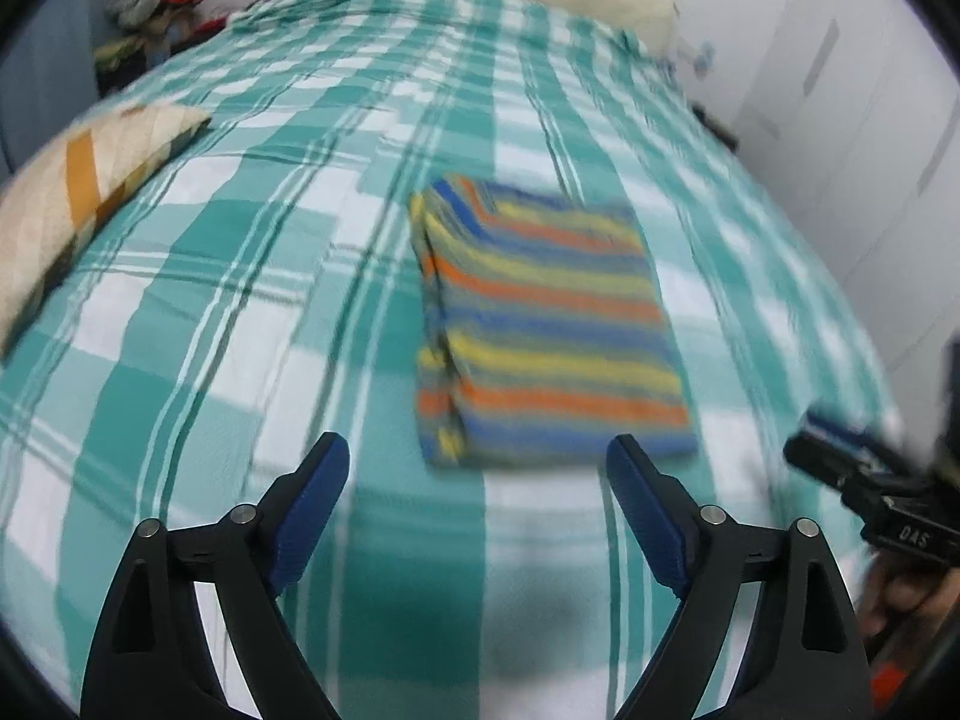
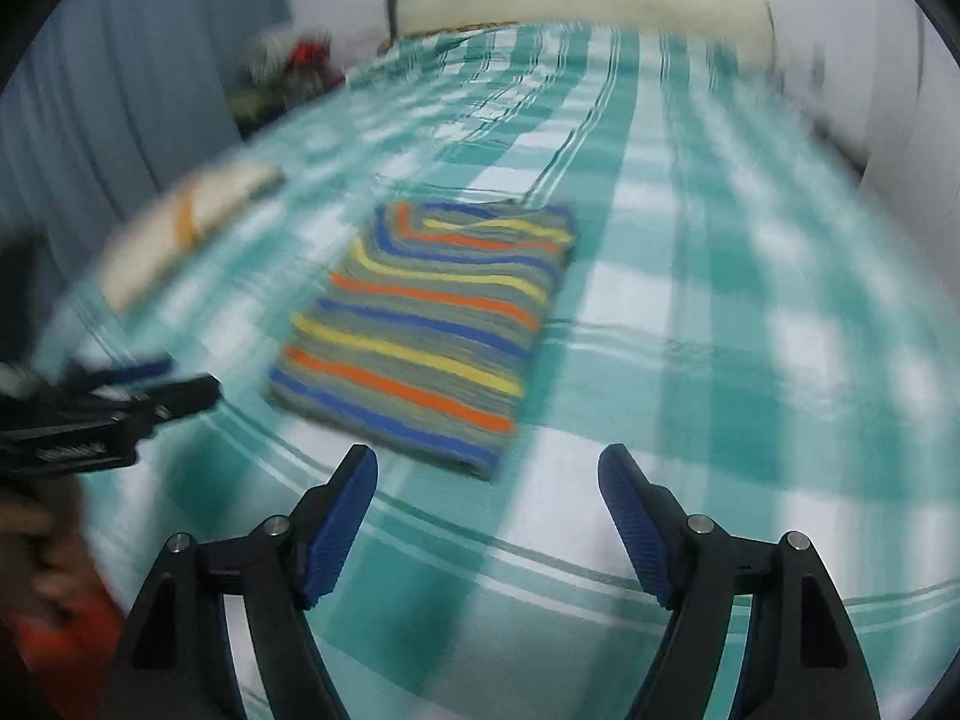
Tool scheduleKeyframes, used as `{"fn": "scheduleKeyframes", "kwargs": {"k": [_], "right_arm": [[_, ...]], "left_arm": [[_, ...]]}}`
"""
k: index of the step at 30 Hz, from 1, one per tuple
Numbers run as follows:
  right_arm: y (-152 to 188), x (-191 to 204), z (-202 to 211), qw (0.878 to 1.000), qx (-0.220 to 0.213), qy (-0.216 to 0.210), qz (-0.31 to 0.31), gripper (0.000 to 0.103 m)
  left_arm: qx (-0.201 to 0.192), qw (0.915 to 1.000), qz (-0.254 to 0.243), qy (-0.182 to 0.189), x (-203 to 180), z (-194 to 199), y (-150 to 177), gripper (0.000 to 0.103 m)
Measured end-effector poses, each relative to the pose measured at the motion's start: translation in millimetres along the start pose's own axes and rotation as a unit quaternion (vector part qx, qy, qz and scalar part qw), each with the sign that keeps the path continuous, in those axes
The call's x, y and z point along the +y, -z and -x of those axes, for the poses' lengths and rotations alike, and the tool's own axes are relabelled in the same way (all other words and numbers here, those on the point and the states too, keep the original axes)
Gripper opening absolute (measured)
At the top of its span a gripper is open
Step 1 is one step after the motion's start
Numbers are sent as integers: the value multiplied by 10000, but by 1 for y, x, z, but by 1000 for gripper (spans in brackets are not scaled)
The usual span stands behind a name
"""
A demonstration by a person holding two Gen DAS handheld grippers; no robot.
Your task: Fold small clothes
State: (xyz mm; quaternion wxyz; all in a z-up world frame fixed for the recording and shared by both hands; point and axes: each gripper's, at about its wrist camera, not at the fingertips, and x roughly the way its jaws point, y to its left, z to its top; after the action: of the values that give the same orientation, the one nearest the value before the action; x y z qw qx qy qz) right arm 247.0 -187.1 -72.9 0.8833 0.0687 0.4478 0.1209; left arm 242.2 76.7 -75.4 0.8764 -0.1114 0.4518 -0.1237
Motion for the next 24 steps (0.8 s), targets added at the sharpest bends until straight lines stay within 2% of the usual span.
{"fn": "scheduleKeyframes", "kwargs": {"k": [3,5,7,9,12,13,14,16,17,20,24], "right_arm": [[-20,-51,-34,9903,-23,-880,-1075,76],[-33,-69,-58,9835,-12,-1124,-1417,76],[-52,-84,-95,9718,78,-1561,-1764,76],[-62,-90,-124,9643,277,-1757,-1960,74],[-72,-87,-165,9562,357,-1978,-2127,65],[-74,-79,-179,9548,425,-2043,-2119,58],[-75,-75,-184,9572,432,-1985,-2061,51],[-81,-58,-188,9721,411,-1568,-1696,32],[-85,-50,-182,9775,339,-1399,-1543,29],[-95,-30,-152,9865,-63,-1243,-1062,26],[-114,-9,-99,9865,-607,-1328,-742,26]], "left_arm": [[127,9970,676,355,34,-31,-27,94],[326,9936,980,455,49,-64,-44,94],[612,9919,1031,428,52,-96,-56,91],[775,9914,955,443,46,-122,-64,86],[874,9920,678,604,29,-148,-74,80],[918,9924,616,547,26,-154,-75,55],[972,9924,551,519,22,-158,-77,21],[934,9930,584,436,14,-153,-82,18],[808,9947,466,426,8,-145,-85,17],[378,9983,38,434,-16,-110,-90,16],[-77,9981,-220,579,-38,-61,-103,16]]}}
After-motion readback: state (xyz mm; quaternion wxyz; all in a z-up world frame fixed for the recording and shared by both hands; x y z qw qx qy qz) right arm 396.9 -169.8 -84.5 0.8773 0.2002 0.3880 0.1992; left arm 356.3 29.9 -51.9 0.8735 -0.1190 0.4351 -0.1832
